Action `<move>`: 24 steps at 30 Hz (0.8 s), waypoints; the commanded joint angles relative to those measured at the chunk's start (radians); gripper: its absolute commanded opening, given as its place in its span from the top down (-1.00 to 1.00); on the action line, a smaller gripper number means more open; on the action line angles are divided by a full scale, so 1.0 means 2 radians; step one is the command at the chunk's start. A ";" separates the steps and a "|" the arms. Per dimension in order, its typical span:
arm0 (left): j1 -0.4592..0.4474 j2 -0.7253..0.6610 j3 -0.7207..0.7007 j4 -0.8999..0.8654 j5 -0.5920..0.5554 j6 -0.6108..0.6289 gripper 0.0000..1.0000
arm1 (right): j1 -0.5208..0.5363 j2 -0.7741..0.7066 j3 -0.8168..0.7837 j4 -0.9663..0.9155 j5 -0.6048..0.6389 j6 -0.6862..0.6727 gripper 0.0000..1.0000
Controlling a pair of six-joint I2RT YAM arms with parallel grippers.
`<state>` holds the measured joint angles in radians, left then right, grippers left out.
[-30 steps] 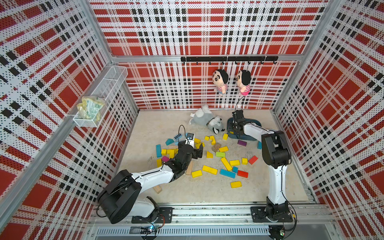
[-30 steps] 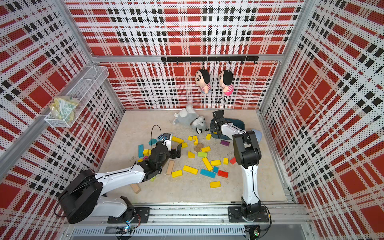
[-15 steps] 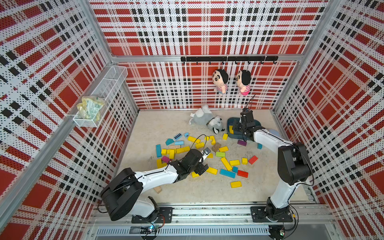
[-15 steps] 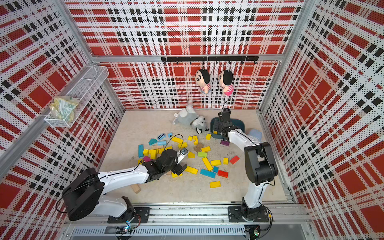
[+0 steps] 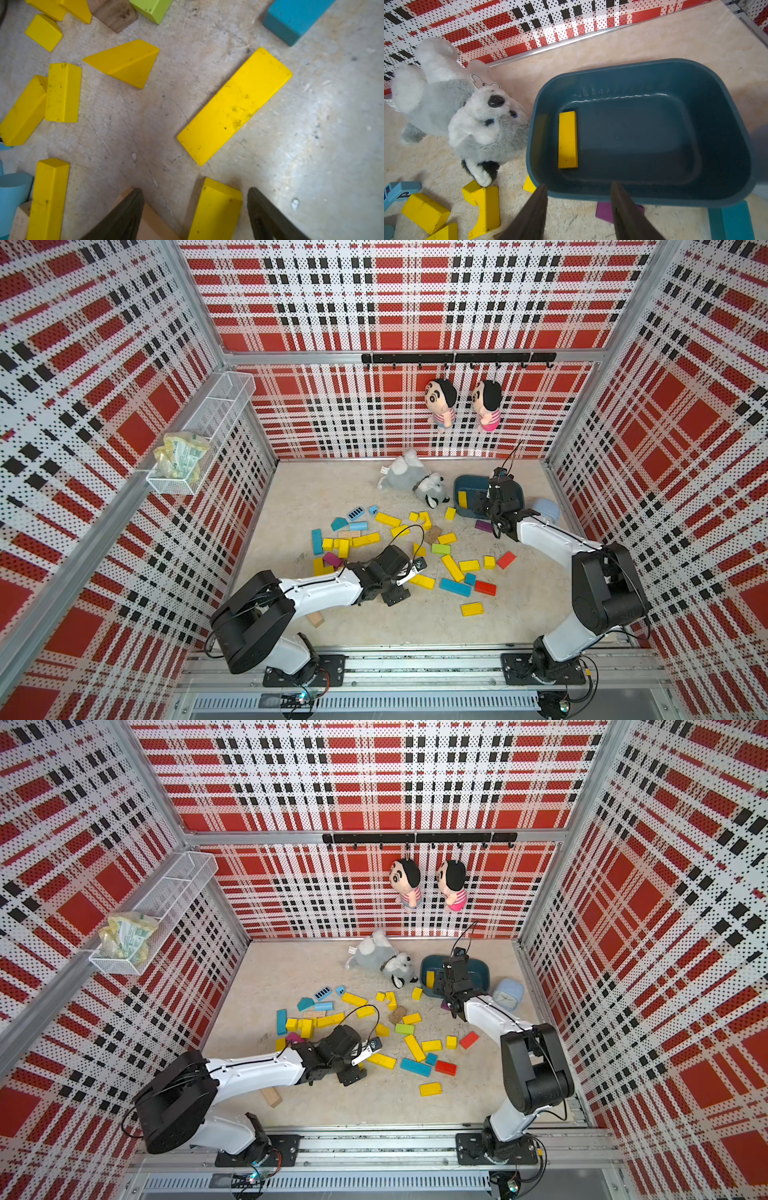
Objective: Pick out the yellow building blocks
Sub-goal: Pick up the building block from the center of the board.
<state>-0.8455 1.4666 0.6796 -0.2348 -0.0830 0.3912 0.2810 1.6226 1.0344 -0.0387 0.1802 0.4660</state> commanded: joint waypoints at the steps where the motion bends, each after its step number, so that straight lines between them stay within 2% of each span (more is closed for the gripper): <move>1: 0.013 0.010 0.012 -0.027 0.034 0.016 -0.55 | 0.005 -0.022 -0.005 0.010 0.010 0.006 -0.04; 10: 0.025 0.017 0.016 -0.058 0.048 0.046 -0.40 | 0.011 -0.020 -0.011 0.012 0.010 0.015 0.00; 17: 0.024 0.041 0.025 -0.070 0.031 0.067 -0.12 | 0.014 -0.020 -0.016 0.014 0.010 0.019 0.03; 24: 0.028 0.049 0.035 -0.076 0.027 0.075 0.28 | 0.013 -0.022 -0.014 0.015 0.010 0.020 0.06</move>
<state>-0.7971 1.5452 0.7433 -0.3473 -0.0151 0.5186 0.2993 1.6085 1.0088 -0.0250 0.1883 0.4961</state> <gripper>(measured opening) 0.373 0.472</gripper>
